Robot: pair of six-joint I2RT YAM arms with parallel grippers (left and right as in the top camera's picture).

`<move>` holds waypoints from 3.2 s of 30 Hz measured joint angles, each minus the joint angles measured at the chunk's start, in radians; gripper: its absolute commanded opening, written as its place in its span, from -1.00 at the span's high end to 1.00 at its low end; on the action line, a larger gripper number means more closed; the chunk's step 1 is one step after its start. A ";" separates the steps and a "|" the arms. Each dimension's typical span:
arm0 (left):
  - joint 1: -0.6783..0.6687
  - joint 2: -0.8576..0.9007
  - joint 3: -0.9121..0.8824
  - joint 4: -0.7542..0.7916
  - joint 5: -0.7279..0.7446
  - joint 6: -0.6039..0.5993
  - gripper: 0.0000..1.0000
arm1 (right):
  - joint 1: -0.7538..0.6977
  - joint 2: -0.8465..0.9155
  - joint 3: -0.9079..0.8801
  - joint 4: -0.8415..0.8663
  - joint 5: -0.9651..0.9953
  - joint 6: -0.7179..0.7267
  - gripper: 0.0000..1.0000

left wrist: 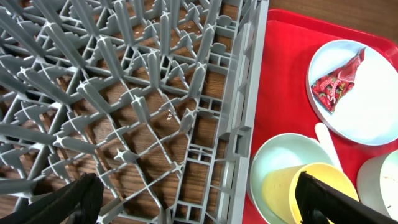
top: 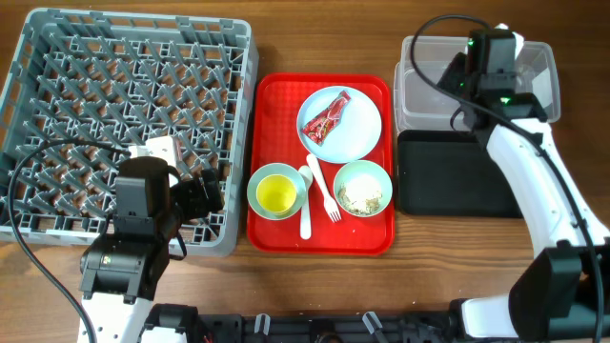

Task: Sort waste into correct bins and load items into the dishwasher rack
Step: 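Grasp the white tissue with the right gripper, drop it in the clear bin, then grasp the red snack wrapper with the right gripper, drop it in the clear bin, then grasp the rice-filled green bowl rim with the right gripper and lift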

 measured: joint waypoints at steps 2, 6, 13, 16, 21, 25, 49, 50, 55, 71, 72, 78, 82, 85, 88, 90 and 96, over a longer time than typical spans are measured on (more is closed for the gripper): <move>0.000 0.000 0.000 -0.001 0.000 0.000 -1.00 | -0.014 0.011 0.000 0.006 -0.031 0.001 -0.64; 0.000 0.000 0.000 -0.001 0.000 0.000 -1.00 | -0.014 -0.007 -0.001 0.024 -0.143 0.003 -0.67; 0.000 0.000 0.000 -0.001 0.000 0.000 -1.00 | 0.264 -0.102 -0.001 0.005 -0.324 0.015 -0.64; 0.000 0.000 0.000 -0.004 0.000 0.000 -1.00 | 0.389 -0.056 0.001 -0.035 -0.273 0.026 -0.89; 0.000 0.000 0.000 -0.006 0.000 0.000 -1.00 | 0.406 -0.046 0.257 -0.311 -0.173 0.041 -0.99; 0.000 0.000 0.000 -0.005 0.002 0.000 -1.00 | 0.406 0.011 0.337 -0.356 -0.130 0.088 -0.99; 0.000 0.000 0.000 -0.007 0.012 0.000 -1.00 | 0.498 0.565 0.333 -0.172 -0.187 0.296 -0.29; 0.000 0.000 0.000 -0.007 0.012 0.000 -1.00 | 0.501 0.567 0.334 -0.182 -0.183 0.299 -0.01; 0.000 0.000 0.000 -0.007 0.012 0.000 -1.00 | 0.502 0.573 0.336 -0.225 -0.167 0.315 0.82; 0.000 0.000 0.000 -0.008 0.012 0.000 -1.00 | 0.357 0.255 0.336 -0.337 -0.030 0.274 0.91; 0.000 0.000 0.000 -0.007 0.012 0.000 -1.00 | 0.317 0.219 0.336 -0.337 -0.022 0.272 0.91; 0.000 0.000 0.000 -0.007 0.012 0.000 -1.00 | 0.085 0.187 0.333 -0.348 0.004 0.288 -0.28; 0.000 0.000 0.000 -0.007 0.012 0.000 -1.00 | 0.017 0.187 0.330 -0.313 -0.021 0.197 -0.60; 0.000 0.000 0.000 -0.008 0.012 0.000 -1.00 | 0.014 0.172 0.327 -0.416 -0.130 0.050 -0.62; 0.000 0.000 0.000 -0.006 0.012 0.000 -1.00 | 0.015 0.096 0.317 -0.525 -0.235 -0.057 -0.63; 0.000 0.000 0.000 -0.005 0.012 0.000 -1.00 | 0.016 0.012 0.317 -0.597 -0.273 -0.098 -0.64; 0.000 0.000 0.001 -0.006 0.012 0.000 -1.00 | 0.073 -0.279 0.260 -0.678 -0.340 -0.213 -0.64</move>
